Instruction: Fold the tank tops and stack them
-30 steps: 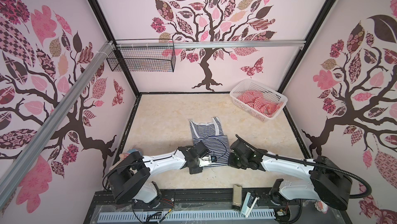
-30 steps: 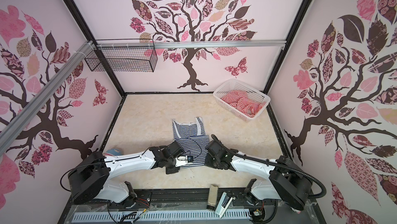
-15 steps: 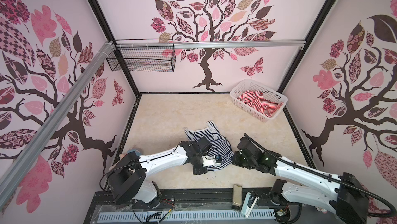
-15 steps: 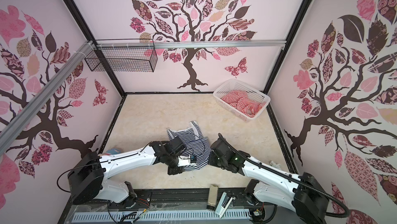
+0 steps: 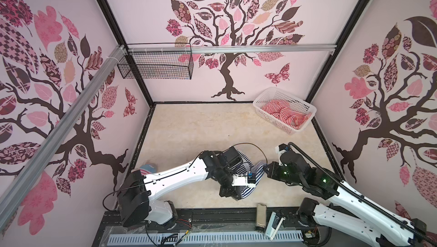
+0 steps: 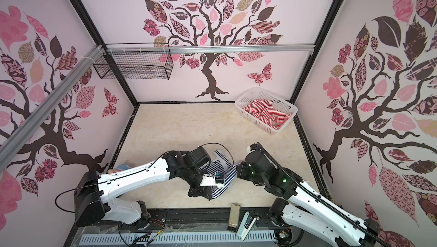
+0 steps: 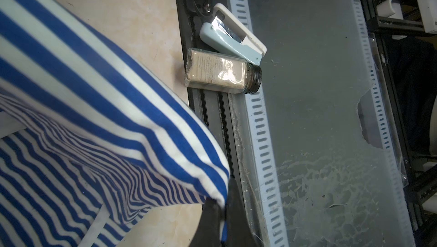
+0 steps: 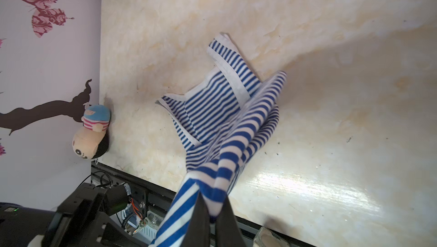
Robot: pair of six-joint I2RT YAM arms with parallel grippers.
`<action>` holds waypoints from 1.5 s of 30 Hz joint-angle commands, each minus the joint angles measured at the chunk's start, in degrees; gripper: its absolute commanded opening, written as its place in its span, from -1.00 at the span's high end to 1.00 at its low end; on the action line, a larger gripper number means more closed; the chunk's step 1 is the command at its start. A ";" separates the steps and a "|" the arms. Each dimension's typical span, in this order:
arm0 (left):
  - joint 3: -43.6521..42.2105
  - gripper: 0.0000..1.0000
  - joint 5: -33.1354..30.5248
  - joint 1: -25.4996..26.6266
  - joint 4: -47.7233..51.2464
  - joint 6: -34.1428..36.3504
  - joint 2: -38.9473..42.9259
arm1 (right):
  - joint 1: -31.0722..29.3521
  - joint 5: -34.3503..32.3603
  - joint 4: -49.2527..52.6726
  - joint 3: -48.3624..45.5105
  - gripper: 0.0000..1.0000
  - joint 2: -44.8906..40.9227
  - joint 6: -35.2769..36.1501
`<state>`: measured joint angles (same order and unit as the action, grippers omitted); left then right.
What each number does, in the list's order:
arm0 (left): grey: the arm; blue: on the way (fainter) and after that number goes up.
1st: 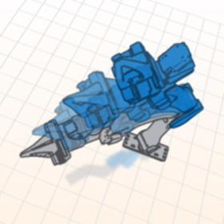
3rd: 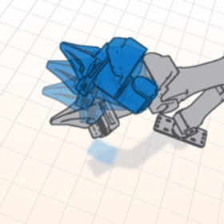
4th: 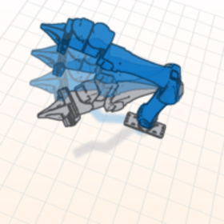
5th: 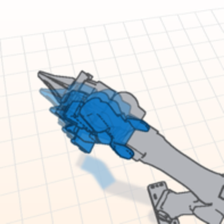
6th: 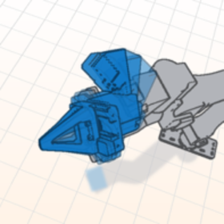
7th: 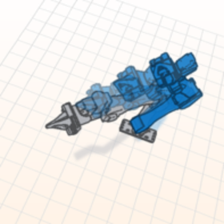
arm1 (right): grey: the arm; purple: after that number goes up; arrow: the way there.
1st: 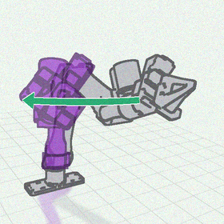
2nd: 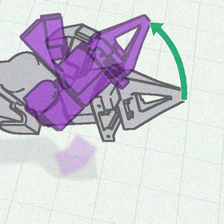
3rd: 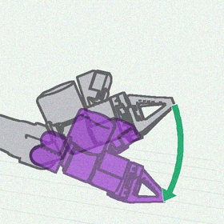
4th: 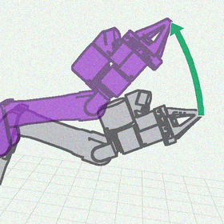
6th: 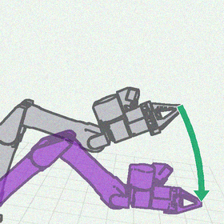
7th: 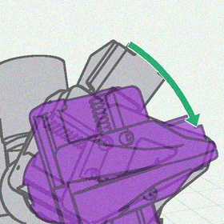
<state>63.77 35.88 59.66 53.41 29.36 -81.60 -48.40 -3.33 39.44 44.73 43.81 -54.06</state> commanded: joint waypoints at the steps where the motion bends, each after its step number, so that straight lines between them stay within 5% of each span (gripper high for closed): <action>1: 2.03 1.00 2.05 -0.38 2.19 -0.66 1.93 | 0.06 -2.22 1.74 4.67 1.00 3.82 2.74; 12: -4.51 1.00 2.38 -13.97 -3.33 -1.13 5.87 | 3.33 2.75 -7.28 10.73 1.00 22.12 8.45; 26: -9.83 1.00 0.85 -30.39 -9.07 3.21 -4.30 | 8.18 7.00 -10.48 18.10 1.00 41.11 16.17; 39: -11.79 1.00 -10.04 -32.66 -14.63 1.28 -9.97 | 9.20 7.80 -10.72 24.26 1.00 55.33 20.02; 45: -12.31 1.00 -16.41 -33.03 -18.58 -1.94 -10.74 | 9.38 8.23 -7.69 28.95 0.32 58.27 21.25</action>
<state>52.36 23.92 27.11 38.48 29.61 -91.68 -39.40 4.60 29.28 70.94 101.58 -34.04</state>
